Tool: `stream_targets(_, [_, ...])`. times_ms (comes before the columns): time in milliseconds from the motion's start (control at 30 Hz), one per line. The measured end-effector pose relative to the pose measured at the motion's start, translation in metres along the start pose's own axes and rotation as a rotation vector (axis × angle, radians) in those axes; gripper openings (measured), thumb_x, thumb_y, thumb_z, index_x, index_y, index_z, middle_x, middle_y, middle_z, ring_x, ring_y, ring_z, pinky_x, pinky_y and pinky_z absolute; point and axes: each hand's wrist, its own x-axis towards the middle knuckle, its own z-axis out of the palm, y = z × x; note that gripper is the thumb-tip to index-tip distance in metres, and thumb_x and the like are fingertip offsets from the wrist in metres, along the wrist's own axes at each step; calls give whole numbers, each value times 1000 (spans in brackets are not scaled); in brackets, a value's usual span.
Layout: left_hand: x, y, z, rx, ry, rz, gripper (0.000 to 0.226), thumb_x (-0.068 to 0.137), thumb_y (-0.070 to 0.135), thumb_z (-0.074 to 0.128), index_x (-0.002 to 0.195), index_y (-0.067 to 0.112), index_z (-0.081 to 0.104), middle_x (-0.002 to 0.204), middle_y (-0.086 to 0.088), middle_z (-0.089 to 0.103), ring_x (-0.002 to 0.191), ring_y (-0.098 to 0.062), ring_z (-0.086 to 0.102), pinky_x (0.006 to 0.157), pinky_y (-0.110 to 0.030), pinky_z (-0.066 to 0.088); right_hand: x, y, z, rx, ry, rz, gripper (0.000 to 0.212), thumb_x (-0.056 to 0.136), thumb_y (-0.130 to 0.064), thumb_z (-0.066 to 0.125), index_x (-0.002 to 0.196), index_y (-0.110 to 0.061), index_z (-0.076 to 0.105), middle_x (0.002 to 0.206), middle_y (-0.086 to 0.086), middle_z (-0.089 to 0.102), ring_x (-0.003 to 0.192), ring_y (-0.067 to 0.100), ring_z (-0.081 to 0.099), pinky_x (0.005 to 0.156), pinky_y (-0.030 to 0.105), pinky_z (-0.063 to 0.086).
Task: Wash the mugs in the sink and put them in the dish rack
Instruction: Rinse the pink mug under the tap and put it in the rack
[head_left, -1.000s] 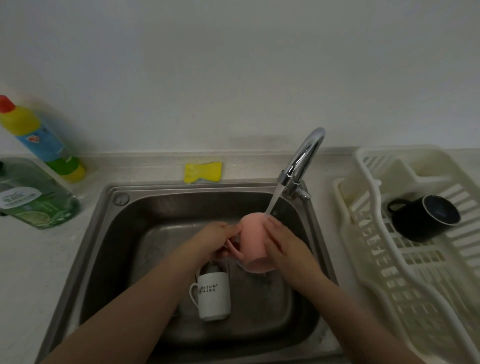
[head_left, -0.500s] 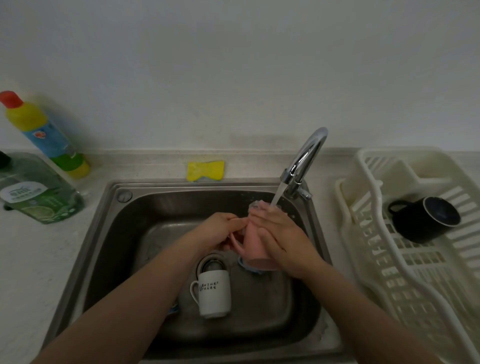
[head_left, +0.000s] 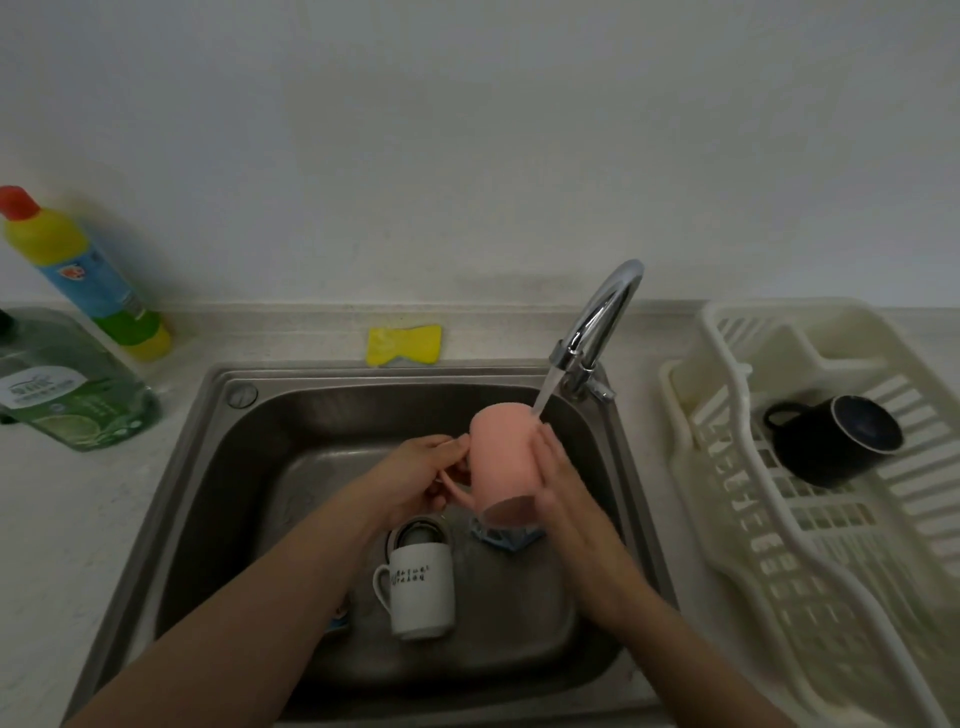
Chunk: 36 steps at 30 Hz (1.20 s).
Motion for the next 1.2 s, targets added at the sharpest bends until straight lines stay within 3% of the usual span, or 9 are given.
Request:
stream_targets(100, [-3, 6, 9, 88, -5, 35, 25, 101, 32, 49, 93, 10, 57, 79, -6, 63, 51, -10, 57, 44, -18, 37, 26, -8, -9, -76, 20, 100, 60, 100, -55, 25, 154, -34, 10, 154, -30, -8, 144, -5, -7, 122, 39, 7])
stream_targets(167, [-2, 10, 10, 121, 9, 59, 26, 101, 33, 50, 94, 10, 60, 79, -6, 65, 53, -12, 59, 45, -18, 37, 16, -9, -6, -299, -24, -107, 55, 103, -46, 24, 153, -29, 10, 157, -22, -7, 145, -2, -13, 122, 32, 0])
stream_targets(267, [0, 11, 8, 227, 3, 69, 27, 98, 37, 54, 90, 13, 65, 77, -7, 68, 59, -17, 62, 49, -20, 39, 9, -1, -7, -505, -92, -349, 53, 101, -48, 20, 148, -22, 21, 157, -9, 15, 144, -6, -8, 119, 25, -3])
stream_targets(367, [0, 14, 11, 266, 7, 70, 27, 98, 38, 54, 89, 15, 65, 80, -7, 69, 61, -17, 63, 49, -22, 41, 38, -6, -20, -498, -12, -286, 51, 101, -39, 25, 146, -19, 38, 154, -8, 32, 139, -16, -2, 120, 26, 2])
stream_targets(533, [1, 20, 10, 297, 22, 93, 28, 99, 34, 54, 79, 16, 59, 68, -7, 62, 50, -12, 59, 44, -17, 39, 19, 3, -13, -585, -187, -404, 49, 101, -37, 25, 144, -23, 43, 152, -9, 36, 144, -5, 11, 120, 24, 0])
stream_targets(667, [2, 17, 9, 263, 33, 106, 24, 99, 32, 54, 83, 14, 59, 82, -12, 66, 51, -13, 59, 43, -17, 37, 40, 1, -20, -528, -17, -285, 54, 99, -39, 21, 148, -20, 34, 157, -8, 25, 144, -7, -1, 122, 33, 5])
stream_targets(800, [2, 12, -1, 178, 30, 92, 25, 100, 31, 52, 83, 15, 59, 76, -5, 66, 49, -12, 58, 43, -17, 33, 5, 6, -1, -537, -106, -403, 48, 102, -36, 27, 148, -25, 27, 158, -10, 19, 147, 2, 0, 119, 25, -4])
stream_targets(967, [2, 7, -4, 76, 22, 92, 26, 101, 33, 51, 85, 14, 59, 77, -4, 66, 54, -14, 55, 45, -20, 36, 28, -4, -9, -45, 39, 65, 62, 97, -58, 27, 153, -38, 7, 153, -28, 4, 137, -14, 13, 116, 21, 20])
stream_targets(1200, [1, 7, -4, 98, -27, 63, 27, 101, 35, 49, 90, 13, 58, 82, -6, 65, 57, -16, 54, 43, -19, 38, 18, -12, -7, 69, 42, 114, 66, 95, -62, 28, 151, -40, 1, 158, -22, 0, 142, -4, 12, 101, 3, 15])
